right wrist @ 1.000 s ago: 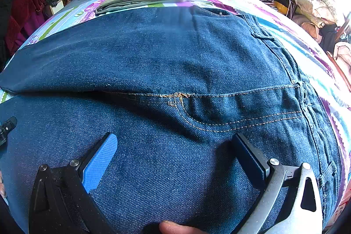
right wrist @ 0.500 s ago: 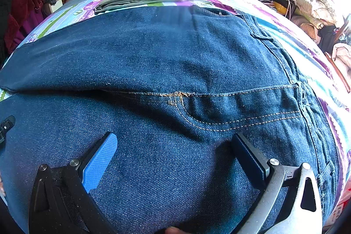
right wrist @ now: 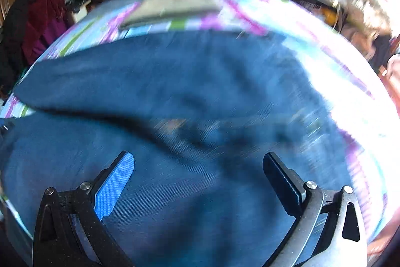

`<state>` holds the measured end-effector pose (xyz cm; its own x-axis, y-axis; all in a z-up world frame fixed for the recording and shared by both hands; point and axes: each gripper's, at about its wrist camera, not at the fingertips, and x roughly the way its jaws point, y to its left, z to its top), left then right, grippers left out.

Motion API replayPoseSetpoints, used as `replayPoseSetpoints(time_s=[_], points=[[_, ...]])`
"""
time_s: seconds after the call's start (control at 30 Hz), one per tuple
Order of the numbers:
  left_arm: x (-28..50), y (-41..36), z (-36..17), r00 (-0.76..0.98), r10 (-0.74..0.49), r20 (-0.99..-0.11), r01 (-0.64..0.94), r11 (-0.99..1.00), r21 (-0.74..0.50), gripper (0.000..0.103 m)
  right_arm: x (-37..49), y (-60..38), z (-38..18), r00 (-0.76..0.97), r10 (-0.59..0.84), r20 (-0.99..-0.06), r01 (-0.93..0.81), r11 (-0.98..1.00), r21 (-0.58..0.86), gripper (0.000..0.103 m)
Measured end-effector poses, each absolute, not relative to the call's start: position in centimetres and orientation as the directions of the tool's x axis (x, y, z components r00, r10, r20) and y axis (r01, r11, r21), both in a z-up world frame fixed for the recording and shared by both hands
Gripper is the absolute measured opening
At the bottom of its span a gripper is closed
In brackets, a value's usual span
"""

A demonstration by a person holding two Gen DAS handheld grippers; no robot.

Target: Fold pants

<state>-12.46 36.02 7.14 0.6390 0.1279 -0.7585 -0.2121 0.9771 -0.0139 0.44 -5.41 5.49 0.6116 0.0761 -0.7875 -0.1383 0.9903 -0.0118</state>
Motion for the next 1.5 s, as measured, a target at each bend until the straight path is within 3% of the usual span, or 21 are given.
replayPoseSetpoints(time_s=[0.2,0.37,0.47,0.63,0.87,0.97,1.0,1.13,1.3,1.5], points=[[-5.1,46.6,14.9,0.704,0.215,-0.677,-0.305,0.952,-0.014,0.100,7.4,-11.0,11.5,0.697,-0.108,-0.709,0.040,0.993,-0.112,0.103],[4.7,56.3,19.0,0.691,0.360,-0.626,-0.380,0.919,0.108,0.100,11.1,-14.7,13.9,0.709,-0.149,-0.689,0.200,0.980,-0.006,0.103],[9.4,60.3,17.9,0.649,0.406,-0.643,-0.422,0.896,0.140,0.100,11.5,-15.9,13.3,0.697,-0.211,-0.686,0.285,0.958,-0.006,0.103],[15.6,65.8,9.8,0.551,0.311,-0.775,-0.464,0.886,0.026,0.097,9.9,-17.7,11.1,0.630,-0.243,-0.738,0.369,0.929,0.010,0.103],[17.8,68.2,1.5,0.462,0.298,-0.835,-0.489,0.871,0.041,0.081,10.8,-19.0,10.5,0.600,-0.242,-0.763,0.415,0.909,0.038,0.102],[16.6,68.8,1.4,0.557,0.232,-0.798,-0.478,0.875,-0.079,0.045,11.6,-18.5,10.4,0.611,-0.241,-0.754,0.386,0.923,0.017,0.100],[16.0,69.0,1.4,0.580,0.216,-0.786,-0.476,0.873,-0.111,0.026,12.0,-18.3,10.3,0.616,-0.236,-0.751,0.372,0.928,0.013,0.099],[14.1,68.9,2.2,0.659,0.179,-0.731,-0.445,0.876,-0.186,0.019,13.6,-18.3,9.1,0.627,-0.189,-0.755,0.333,0.942,0.041,0.097],[13.7,67.6,2.9,0.663,0.248,-0.706,-0.454,0.884,-0.115,0.019,16.4,-19.5,7.7,0.636,-0.136,-0.760,0.303,0.949,0.083,0.097],[15.6,68.0,1.8,0.604,0.269,-0.751,-0.474,0.878,-0.067,0.019,22.1,-20.1,6.4,0.612,-0.092,-0.785,0.247,0.966,0.080,0.097]])
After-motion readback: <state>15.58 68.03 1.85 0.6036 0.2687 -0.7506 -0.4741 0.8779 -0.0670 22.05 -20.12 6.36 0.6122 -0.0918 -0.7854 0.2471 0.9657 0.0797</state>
